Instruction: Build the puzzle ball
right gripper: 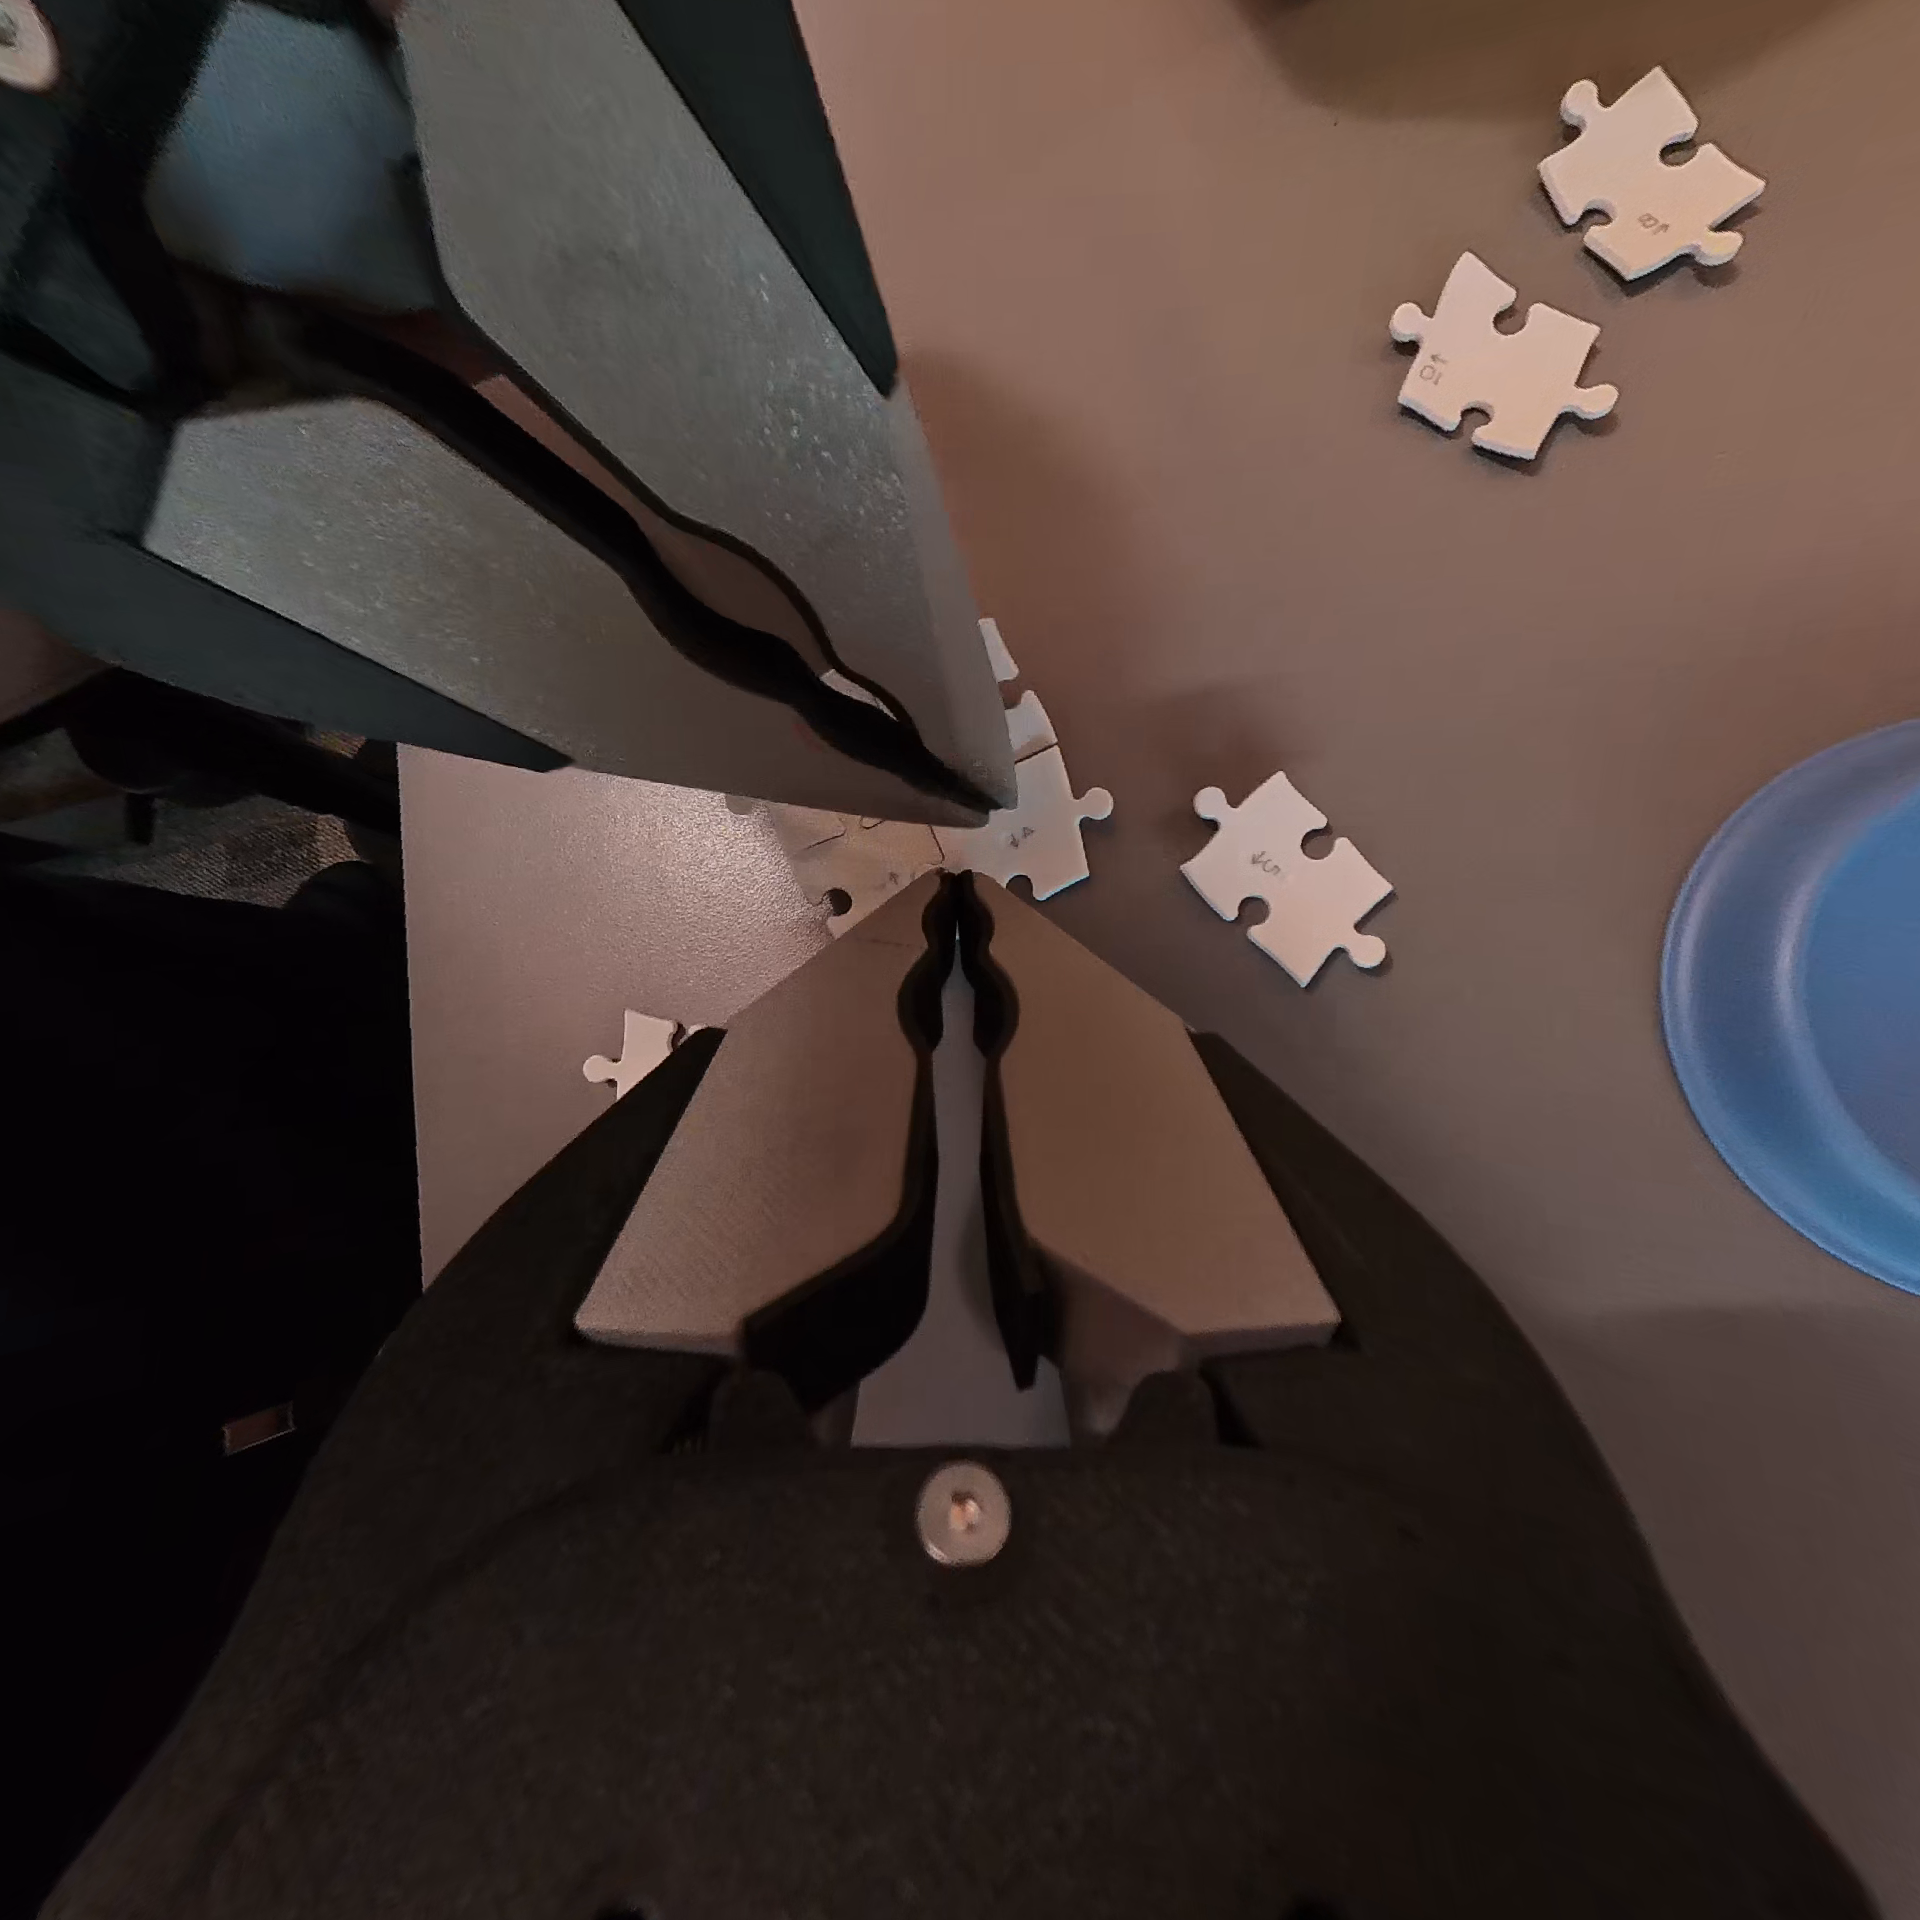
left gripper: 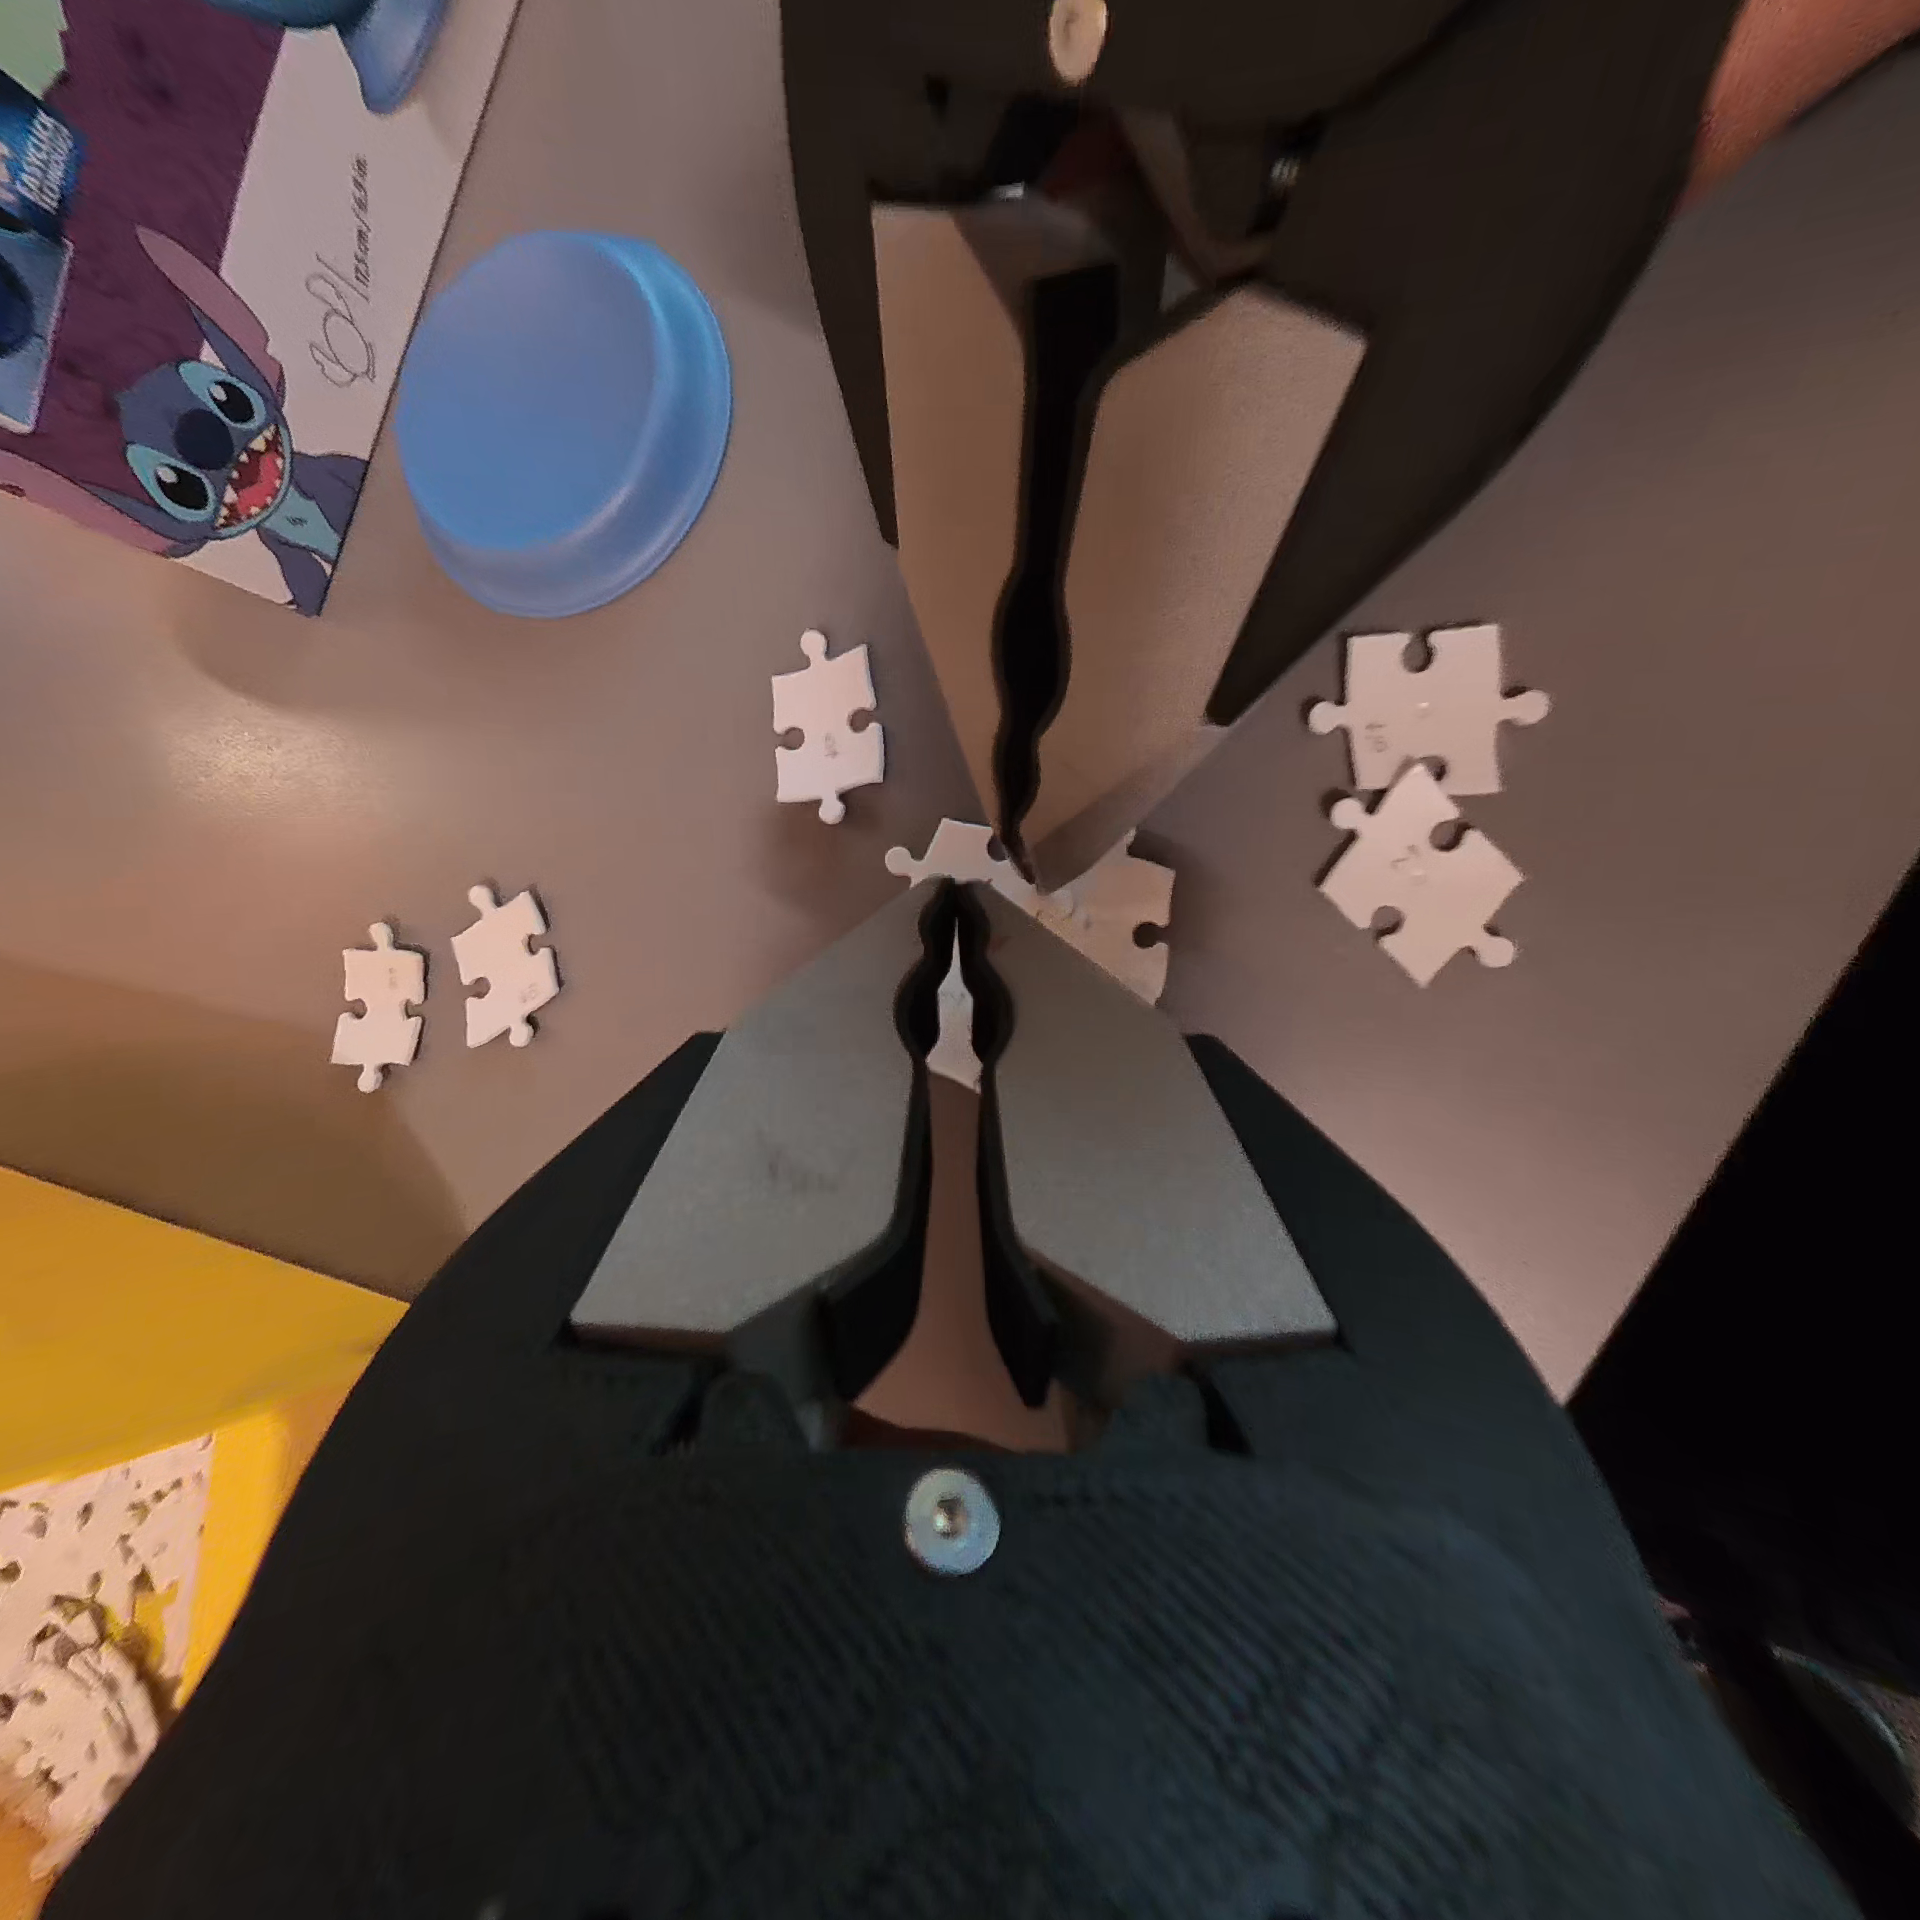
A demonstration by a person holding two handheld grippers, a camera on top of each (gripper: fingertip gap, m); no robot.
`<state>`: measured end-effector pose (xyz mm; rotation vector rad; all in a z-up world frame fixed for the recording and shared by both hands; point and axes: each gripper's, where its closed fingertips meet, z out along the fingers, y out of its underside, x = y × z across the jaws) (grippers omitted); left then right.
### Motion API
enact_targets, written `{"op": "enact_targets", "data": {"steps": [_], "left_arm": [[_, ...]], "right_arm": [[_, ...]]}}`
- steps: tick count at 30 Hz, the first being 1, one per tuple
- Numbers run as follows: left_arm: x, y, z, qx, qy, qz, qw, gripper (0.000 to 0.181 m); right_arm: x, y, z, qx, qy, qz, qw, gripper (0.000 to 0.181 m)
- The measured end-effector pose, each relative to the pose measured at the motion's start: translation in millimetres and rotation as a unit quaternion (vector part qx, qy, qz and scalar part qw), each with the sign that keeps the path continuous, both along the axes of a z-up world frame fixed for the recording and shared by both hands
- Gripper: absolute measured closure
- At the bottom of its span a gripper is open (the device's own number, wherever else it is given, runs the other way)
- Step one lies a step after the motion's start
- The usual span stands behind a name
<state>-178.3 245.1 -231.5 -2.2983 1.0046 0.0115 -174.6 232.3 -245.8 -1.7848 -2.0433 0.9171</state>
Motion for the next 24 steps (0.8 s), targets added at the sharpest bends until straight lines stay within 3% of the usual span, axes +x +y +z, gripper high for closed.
{"op": "enact_targets", "data": {"steps": [5,14,16,24], "left_arm": [[-4.8,1.6,-15.1,-0.018,0.035,-0.002,0.999,0.181],[-3.2,4.1,-2.6,-0.022,0.037,-0.007,0.999,0.181],[-1.7,1.1,-15.9,-0.045,0.042,-0.018,0.998,0.181],[-1.0,0.7,-16.4,-0.068,0.032,-0.02,0.997,0.181]], "right_arm": [[-0.3,0.0,0.6,0.003,0.0,0.0,1.0,0.181],[-0.1,0.5,-0.1,0.001,-0.003,-0.001,1.0,0.181],[0.3,1.0,-0.4,0.004,-0.005,-0.001,1.0,0.181],[-0.4,7.5,1.2,0.014,-0.013,-0.012,1.0,0.181]]}}
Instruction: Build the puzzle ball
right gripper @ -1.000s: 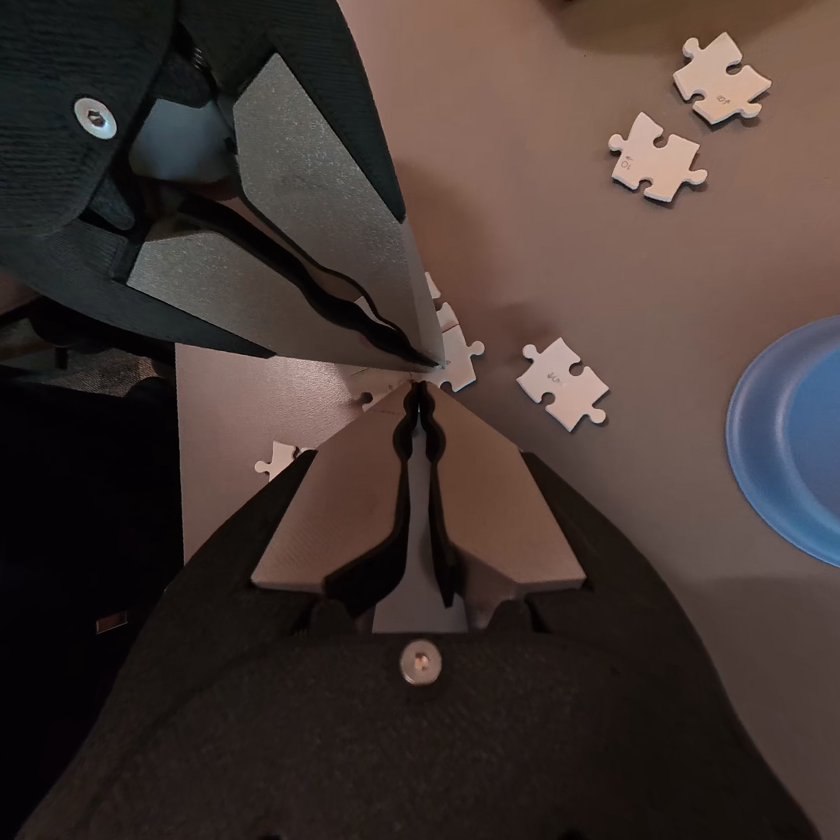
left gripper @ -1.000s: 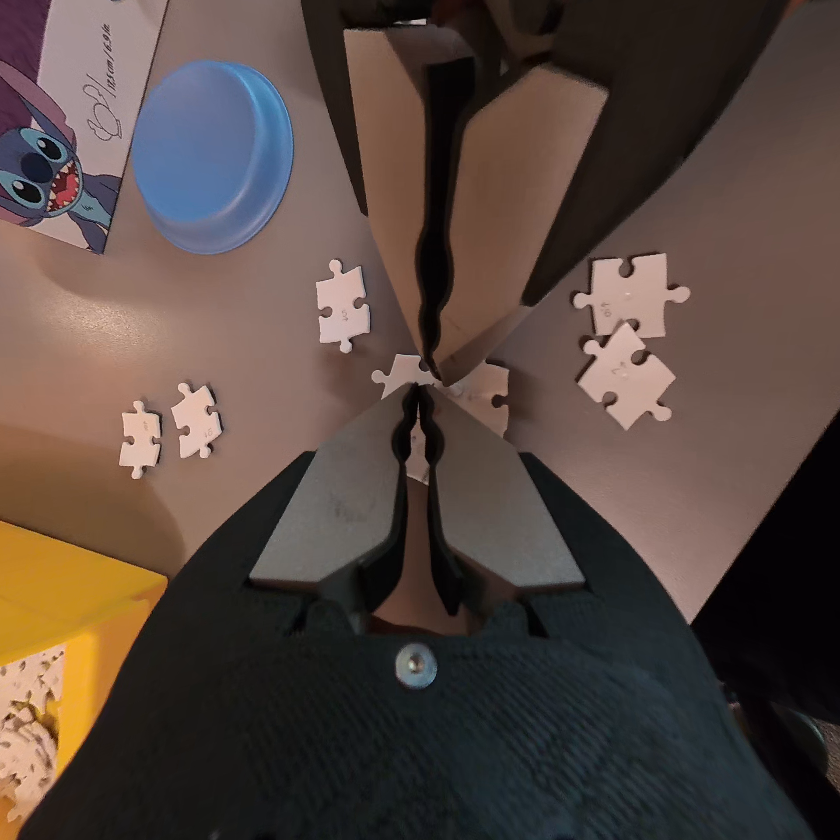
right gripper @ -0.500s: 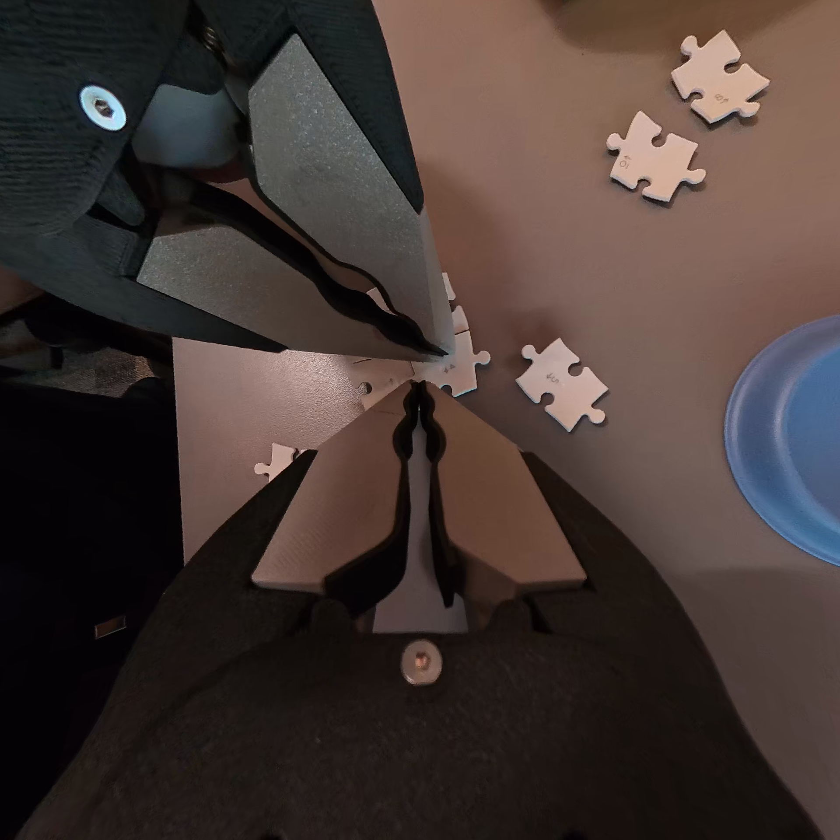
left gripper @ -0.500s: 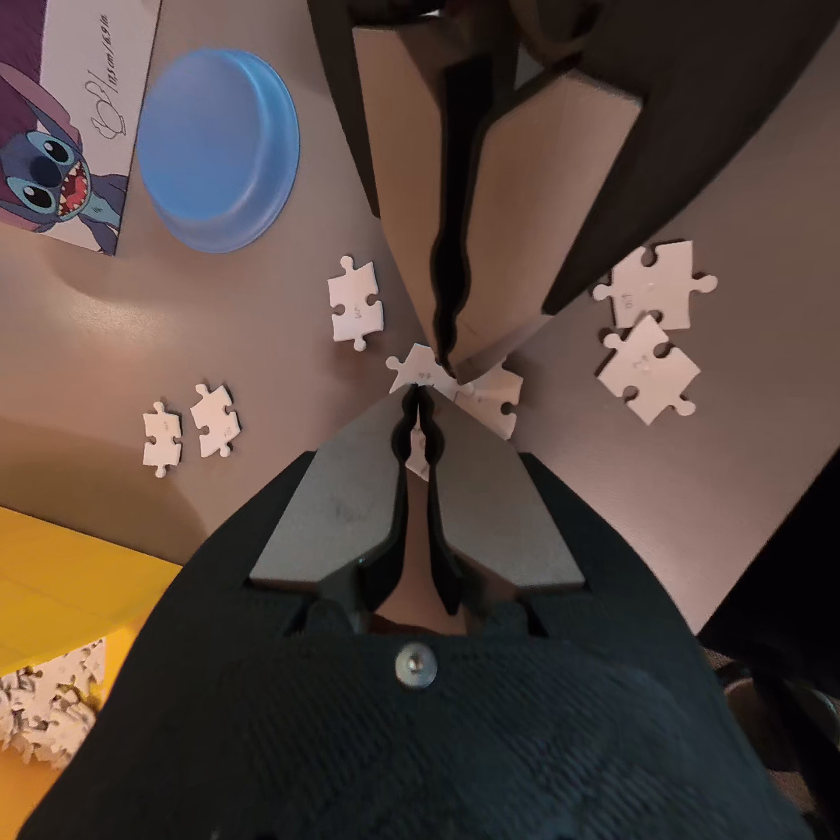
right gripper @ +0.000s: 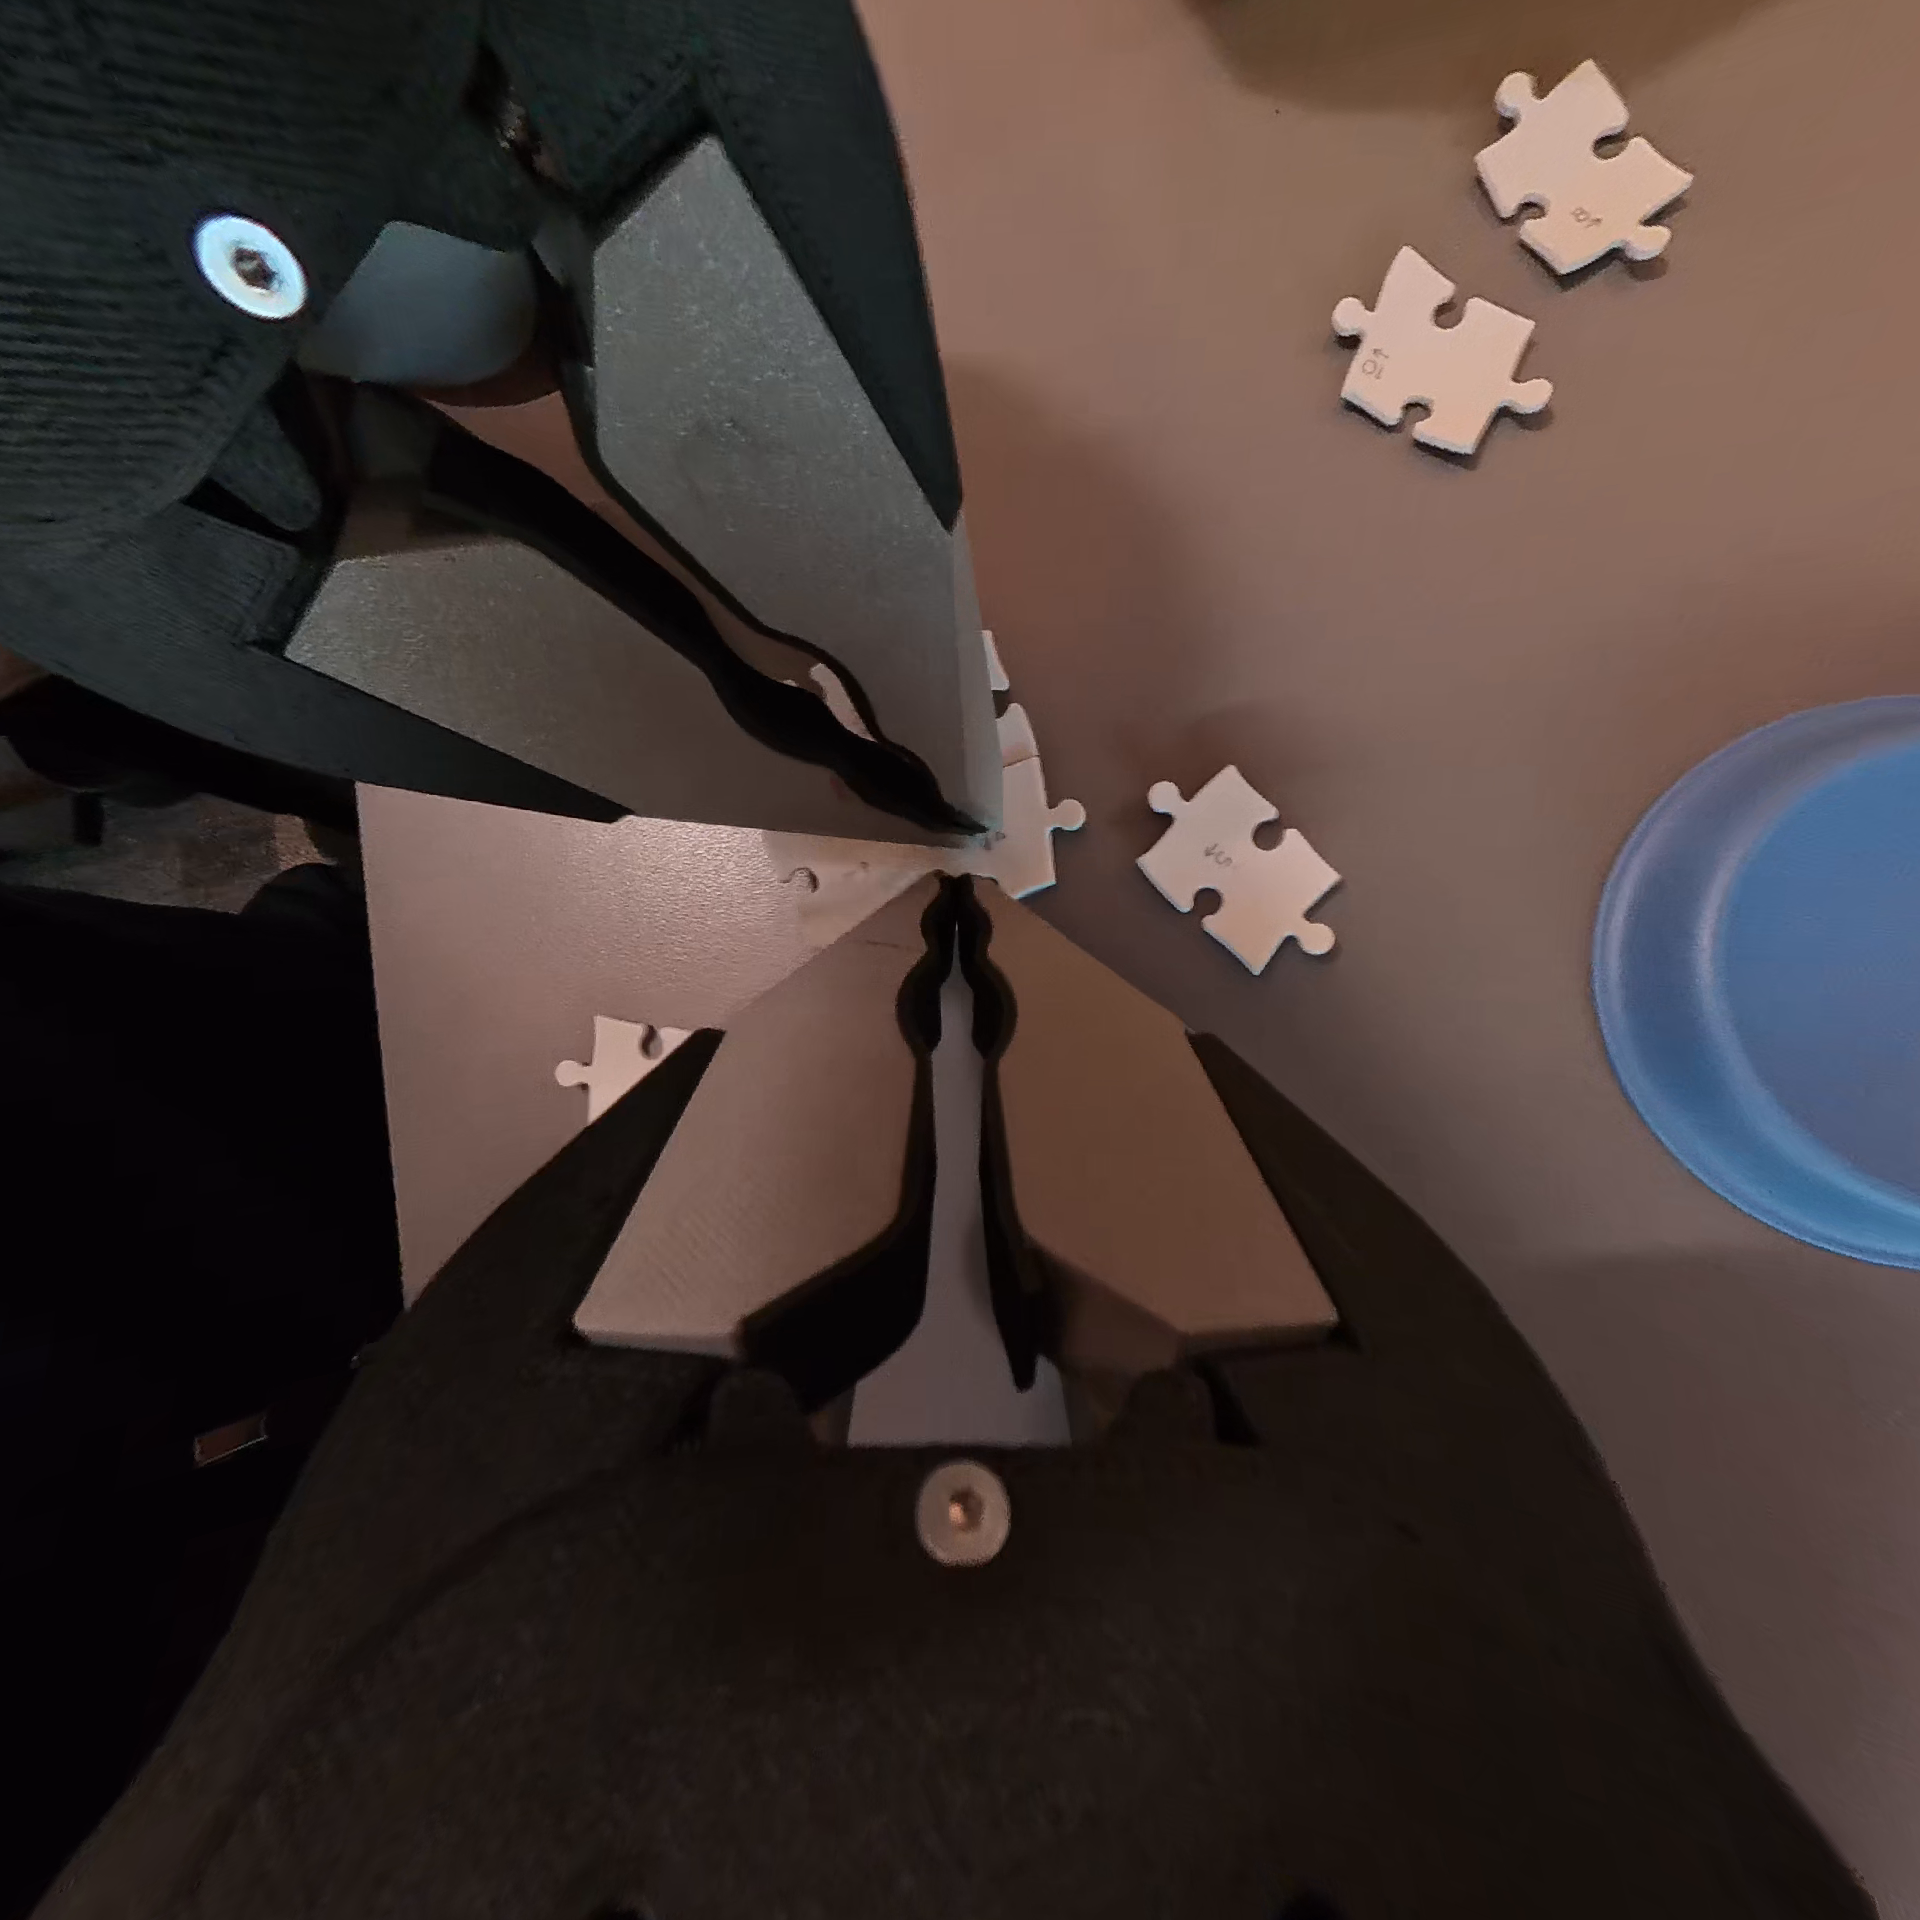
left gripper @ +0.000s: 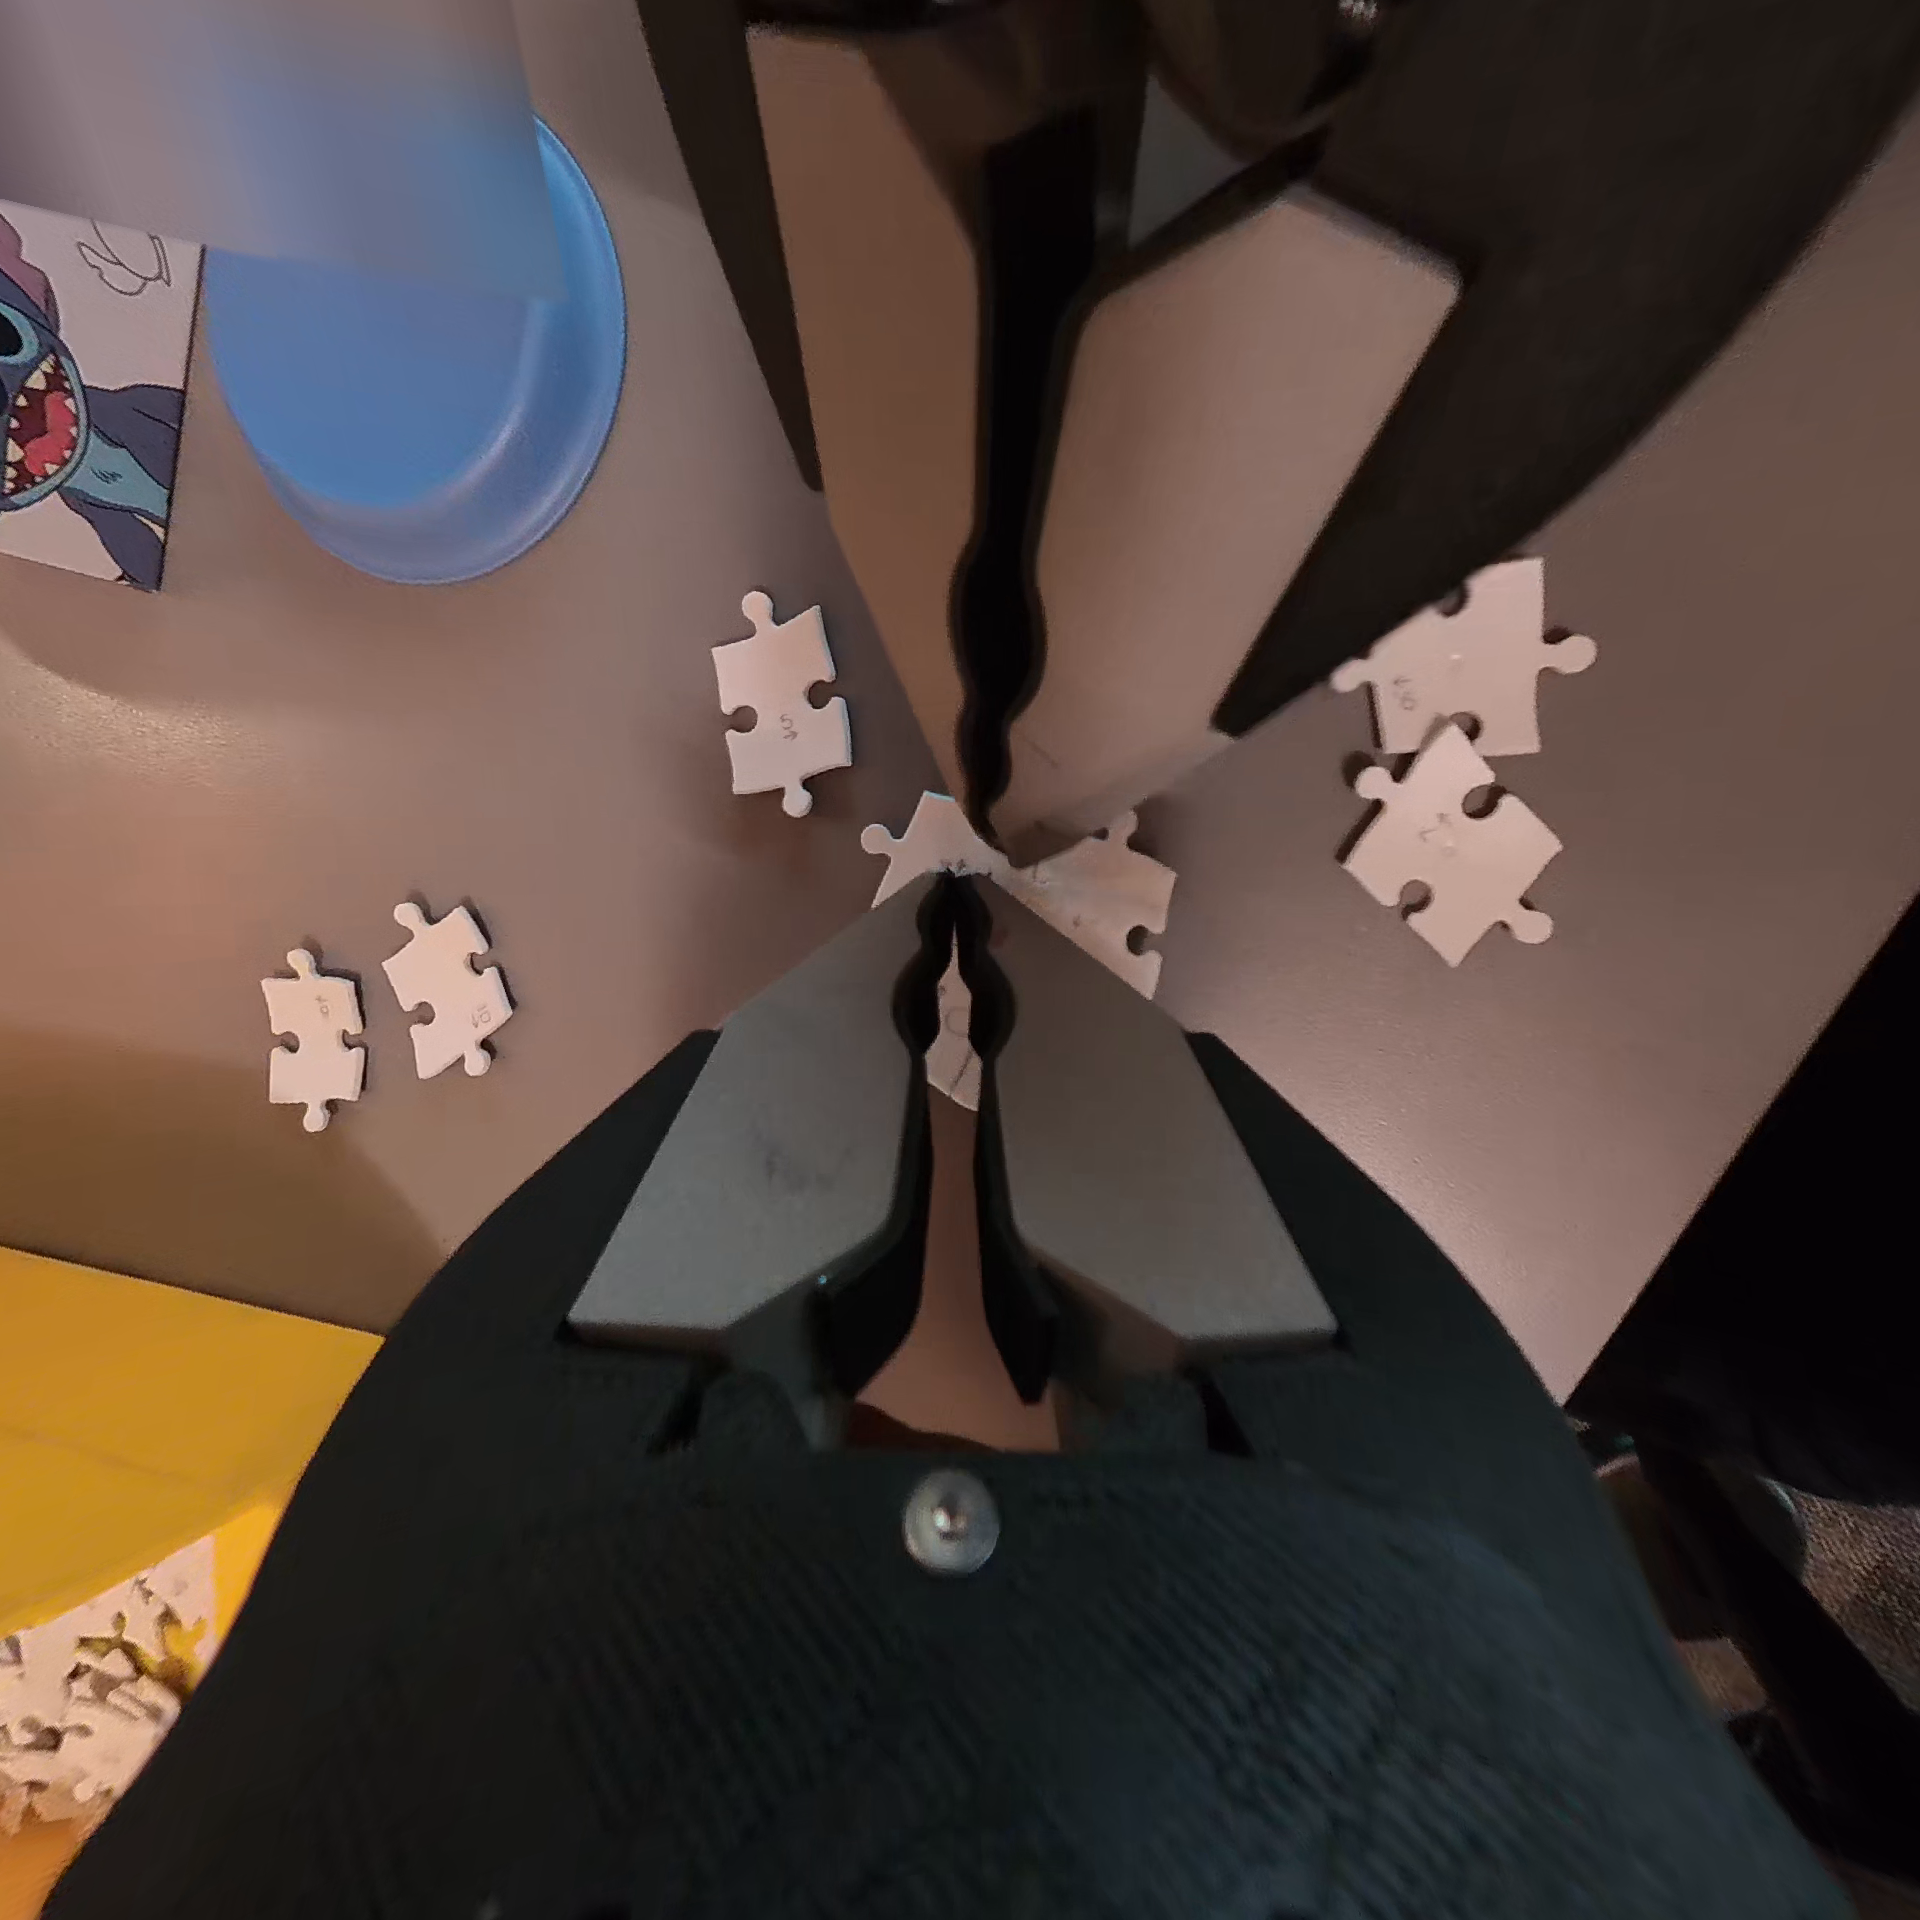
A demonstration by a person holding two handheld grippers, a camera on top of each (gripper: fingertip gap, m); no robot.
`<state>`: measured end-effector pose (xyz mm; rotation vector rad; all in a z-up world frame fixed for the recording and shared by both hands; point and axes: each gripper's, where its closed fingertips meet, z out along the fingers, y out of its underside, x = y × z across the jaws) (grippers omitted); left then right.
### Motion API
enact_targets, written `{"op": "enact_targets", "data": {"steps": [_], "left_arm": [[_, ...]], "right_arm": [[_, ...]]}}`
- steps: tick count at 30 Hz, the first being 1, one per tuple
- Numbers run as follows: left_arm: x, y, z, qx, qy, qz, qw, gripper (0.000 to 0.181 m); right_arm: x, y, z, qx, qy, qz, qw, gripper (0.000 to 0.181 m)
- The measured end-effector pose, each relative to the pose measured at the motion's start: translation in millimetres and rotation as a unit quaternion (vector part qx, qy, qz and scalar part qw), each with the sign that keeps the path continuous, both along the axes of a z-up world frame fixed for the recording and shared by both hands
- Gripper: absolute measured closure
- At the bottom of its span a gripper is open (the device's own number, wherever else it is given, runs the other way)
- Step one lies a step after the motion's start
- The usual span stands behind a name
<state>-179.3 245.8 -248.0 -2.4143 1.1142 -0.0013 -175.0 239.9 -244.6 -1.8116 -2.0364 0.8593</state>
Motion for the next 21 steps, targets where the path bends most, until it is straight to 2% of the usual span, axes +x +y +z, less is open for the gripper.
{"op": "enact_targets", "data": {"steps": [5,14,18,21], "left_arm": [[0.0,0.1,0.5,0.01,-0.023,0.008,1.0,0.181],[-6.8,5.2,2.5,0.05,0.008,0.009,0.999,0.181],[-11.8,1.2,28.7,0.082,-0.059,0.033,0.994,0.181],[-33.7,-4.8,39.1,0.091,-0.054,0.068,0.992,0.181]], "right_arm": [[-6.2,13.8,20.8,-0.03,0.039,-0.037,0.998,0.181],[-10.0,5.5,3.3,-0.025,0.011,-0.032,0.999,0.181],[-9.2,7.3,-0.2,-0.014,0.007,-0.033,0.999,0.181],[-10.5,8.6,4.4,-0.012,0.012,-0.033,0.999,0.181]]}}
